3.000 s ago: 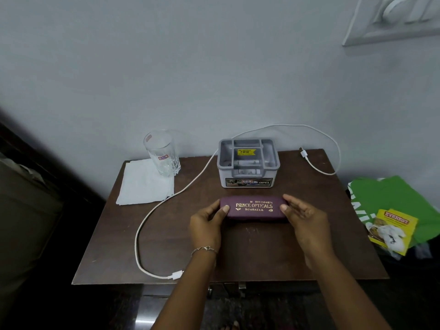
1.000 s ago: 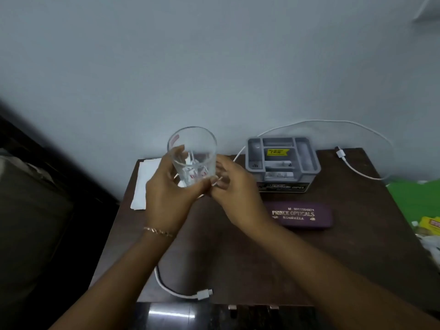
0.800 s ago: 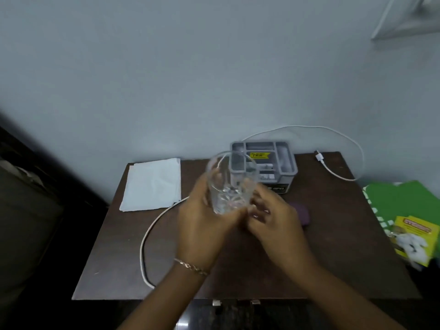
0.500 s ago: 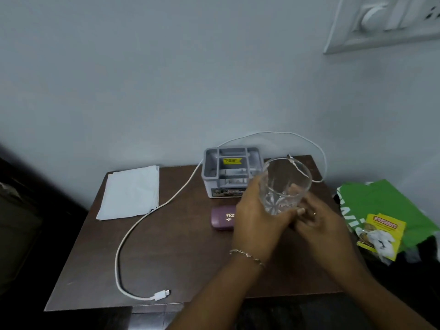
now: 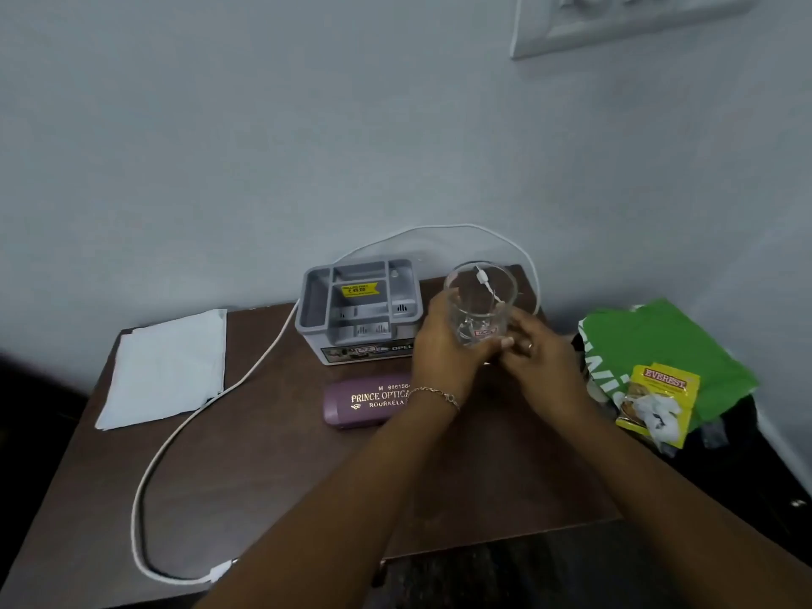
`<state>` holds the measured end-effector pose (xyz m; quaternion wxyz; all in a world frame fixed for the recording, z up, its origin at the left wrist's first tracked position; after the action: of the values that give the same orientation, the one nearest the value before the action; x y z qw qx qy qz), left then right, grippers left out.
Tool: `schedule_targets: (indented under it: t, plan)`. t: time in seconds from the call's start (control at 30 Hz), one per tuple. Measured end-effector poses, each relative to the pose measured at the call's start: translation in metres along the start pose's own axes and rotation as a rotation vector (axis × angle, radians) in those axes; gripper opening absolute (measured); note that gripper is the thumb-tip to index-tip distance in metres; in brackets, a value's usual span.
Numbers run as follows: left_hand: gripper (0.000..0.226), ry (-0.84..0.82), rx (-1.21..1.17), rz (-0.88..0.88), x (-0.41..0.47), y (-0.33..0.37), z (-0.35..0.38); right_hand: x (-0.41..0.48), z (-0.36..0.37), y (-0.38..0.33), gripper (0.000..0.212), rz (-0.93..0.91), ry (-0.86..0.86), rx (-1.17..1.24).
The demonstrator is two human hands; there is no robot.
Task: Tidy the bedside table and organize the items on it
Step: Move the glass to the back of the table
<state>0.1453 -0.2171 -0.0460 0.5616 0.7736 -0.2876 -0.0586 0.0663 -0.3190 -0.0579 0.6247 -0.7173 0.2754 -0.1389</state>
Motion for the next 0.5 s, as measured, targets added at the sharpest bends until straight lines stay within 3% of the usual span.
schedule_targets:
  t: [0.33,0.5]
  plan:
    - [0.084,-0.004,-0.048,0.014,0.006,-0.004,0.009,0.011,-0.003,0.013,0.055,0.05,-0.005,-0.004]
    - [0.091,-0.078,-0.137,-0.018,-0.002,-0.003,0.002,-0.004,-0.011,0.031,0.07,0.178,0.048,0.012]
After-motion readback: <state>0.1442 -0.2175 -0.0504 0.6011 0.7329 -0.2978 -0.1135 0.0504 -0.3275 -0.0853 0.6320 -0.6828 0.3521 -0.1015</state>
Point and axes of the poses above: each hand's wrist, its own x-axis towards the middle knuckle, its own z-axis out of the palm, y = z × x, the point moved 10 cm from there along x, towards the middle knuckle, and after that the axes turned 11 degrees about z, right-handed, at the moved point
